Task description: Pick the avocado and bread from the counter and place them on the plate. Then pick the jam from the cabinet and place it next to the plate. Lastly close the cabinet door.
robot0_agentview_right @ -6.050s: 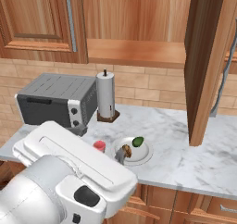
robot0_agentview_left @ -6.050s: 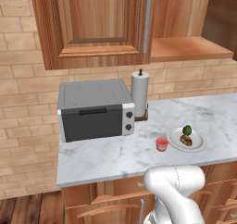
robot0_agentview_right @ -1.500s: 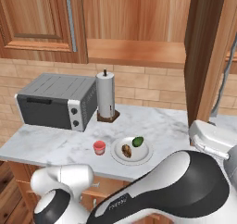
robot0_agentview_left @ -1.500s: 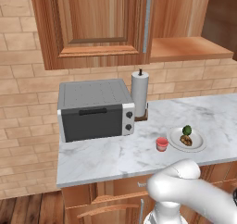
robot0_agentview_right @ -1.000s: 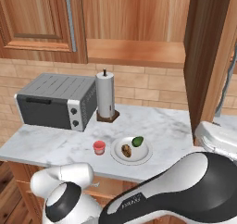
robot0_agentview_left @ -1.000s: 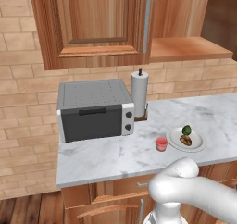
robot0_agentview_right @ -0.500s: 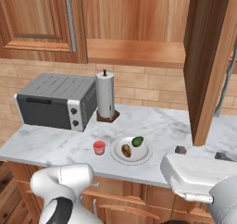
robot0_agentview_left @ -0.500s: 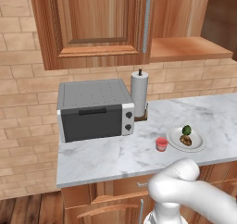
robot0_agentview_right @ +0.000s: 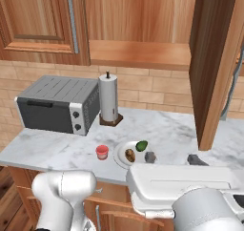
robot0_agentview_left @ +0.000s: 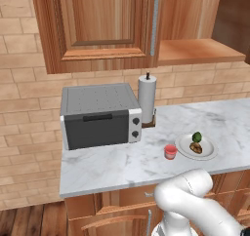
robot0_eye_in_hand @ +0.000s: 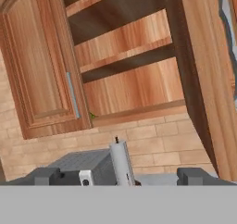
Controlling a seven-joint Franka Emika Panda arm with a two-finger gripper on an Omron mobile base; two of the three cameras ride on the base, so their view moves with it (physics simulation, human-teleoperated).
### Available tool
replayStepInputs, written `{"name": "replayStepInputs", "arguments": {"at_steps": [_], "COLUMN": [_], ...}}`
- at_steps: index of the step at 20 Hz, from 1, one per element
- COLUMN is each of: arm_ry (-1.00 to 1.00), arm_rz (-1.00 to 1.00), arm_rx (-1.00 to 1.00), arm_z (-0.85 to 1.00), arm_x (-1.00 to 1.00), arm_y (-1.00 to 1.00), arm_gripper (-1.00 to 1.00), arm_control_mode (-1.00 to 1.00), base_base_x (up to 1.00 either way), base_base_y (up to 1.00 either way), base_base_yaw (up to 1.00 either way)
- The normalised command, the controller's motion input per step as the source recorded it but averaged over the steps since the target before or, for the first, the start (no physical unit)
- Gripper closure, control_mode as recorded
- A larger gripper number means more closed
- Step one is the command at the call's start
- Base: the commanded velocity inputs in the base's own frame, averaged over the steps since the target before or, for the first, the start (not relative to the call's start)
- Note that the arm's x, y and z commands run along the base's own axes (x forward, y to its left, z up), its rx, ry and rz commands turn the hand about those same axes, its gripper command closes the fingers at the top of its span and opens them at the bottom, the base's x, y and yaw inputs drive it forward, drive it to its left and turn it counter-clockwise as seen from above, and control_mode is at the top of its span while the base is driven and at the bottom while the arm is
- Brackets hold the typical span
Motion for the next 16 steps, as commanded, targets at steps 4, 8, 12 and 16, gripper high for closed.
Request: {"name": "replayStepInputs", "arguments": {"at_steps": [4,8,12,16], "arm_ry": [0.01,0.03,0.01,0.01], "arm_rz": [0.0,0.0,0.03,0.0], "arm_rx": [0.19,0.22,0.16,0.02], "arm_z": [0.05,0.07,0.07,-0.08], "arm_x": [0.01,0.18,0.06,0.19], "arm_y": [-0.79,-0.79,-0.53,-0.14], "arm_gripper": [-1.0,-1.0,-1.0,-1.0], "arm_control_mode": [-1.0,-1.0,-1.0,-1.0], "base_base_x": [0.0,0.0,0.0,0.0], "base_base_y": [0.0,0.0,0.0,0.0], "base_base_yaw": [0.0,0.0,0.0,0.0]}}
